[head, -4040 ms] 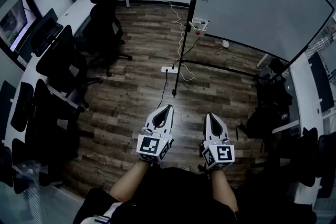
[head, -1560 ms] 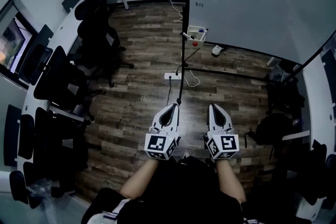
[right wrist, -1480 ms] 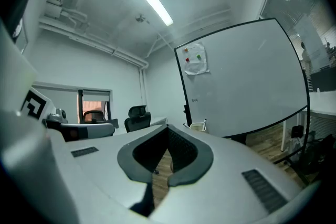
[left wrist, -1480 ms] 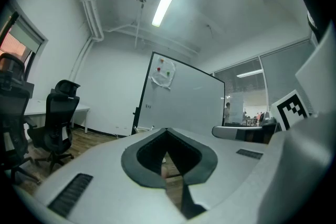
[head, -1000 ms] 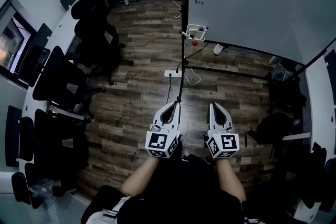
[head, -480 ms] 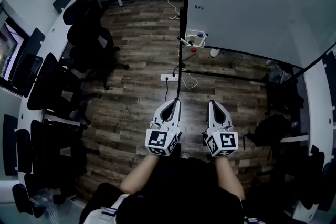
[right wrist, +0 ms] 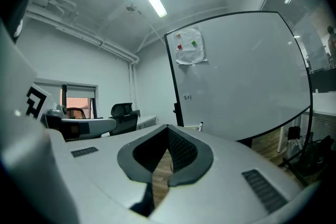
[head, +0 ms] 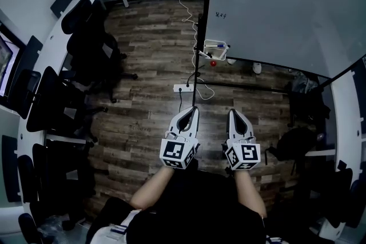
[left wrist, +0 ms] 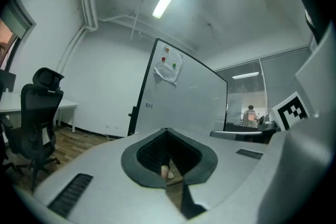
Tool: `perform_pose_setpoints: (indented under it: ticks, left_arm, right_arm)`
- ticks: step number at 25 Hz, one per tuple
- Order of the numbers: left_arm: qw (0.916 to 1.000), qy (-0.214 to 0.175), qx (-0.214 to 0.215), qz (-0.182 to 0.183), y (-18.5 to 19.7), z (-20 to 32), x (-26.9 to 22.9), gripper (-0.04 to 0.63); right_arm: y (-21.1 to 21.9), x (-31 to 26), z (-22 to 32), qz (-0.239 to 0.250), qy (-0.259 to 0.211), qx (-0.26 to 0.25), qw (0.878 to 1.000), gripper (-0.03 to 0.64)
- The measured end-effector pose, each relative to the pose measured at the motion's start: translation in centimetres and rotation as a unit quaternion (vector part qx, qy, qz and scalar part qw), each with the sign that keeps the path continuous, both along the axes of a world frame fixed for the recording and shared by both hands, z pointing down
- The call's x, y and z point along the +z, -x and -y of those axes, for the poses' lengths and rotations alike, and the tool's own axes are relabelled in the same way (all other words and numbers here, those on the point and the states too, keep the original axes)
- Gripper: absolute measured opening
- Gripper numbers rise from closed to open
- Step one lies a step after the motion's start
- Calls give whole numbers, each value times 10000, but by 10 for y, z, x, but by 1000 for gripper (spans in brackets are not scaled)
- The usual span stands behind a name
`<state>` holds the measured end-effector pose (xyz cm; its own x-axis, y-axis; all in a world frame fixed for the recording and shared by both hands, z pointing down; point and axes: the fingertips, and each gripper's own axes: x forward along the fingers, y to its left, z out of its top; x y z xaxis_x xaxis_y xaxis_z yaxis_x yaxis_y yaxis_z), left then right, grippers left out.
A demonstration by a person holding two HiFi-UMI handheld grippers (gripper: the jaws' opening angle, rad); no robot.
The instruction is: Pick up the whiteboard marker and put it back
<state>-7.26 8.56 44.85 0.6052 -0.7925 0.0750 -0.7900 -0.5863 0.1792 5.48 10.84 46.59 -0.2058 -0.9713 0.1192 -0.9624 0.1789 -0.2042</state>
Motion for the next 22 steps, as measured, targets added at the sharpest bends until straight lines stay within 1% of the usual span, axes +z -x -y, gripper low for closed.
perform_pose_setpoints:
  ticks: [5,13,22]
  left_arm:
    - [9999,35,107,-34,7,27,2,8]
    - [9996,130,242,-41,21,54,6,8]
    - [9992,77,372,-77,6,79,4,8]
  right_arm:
    - [3,4,22,-42,62,155,9999,8]
    - [11,7,45,-99,134,332,9993,8]
    - [2,8,72,-76,135,390,9991,8]
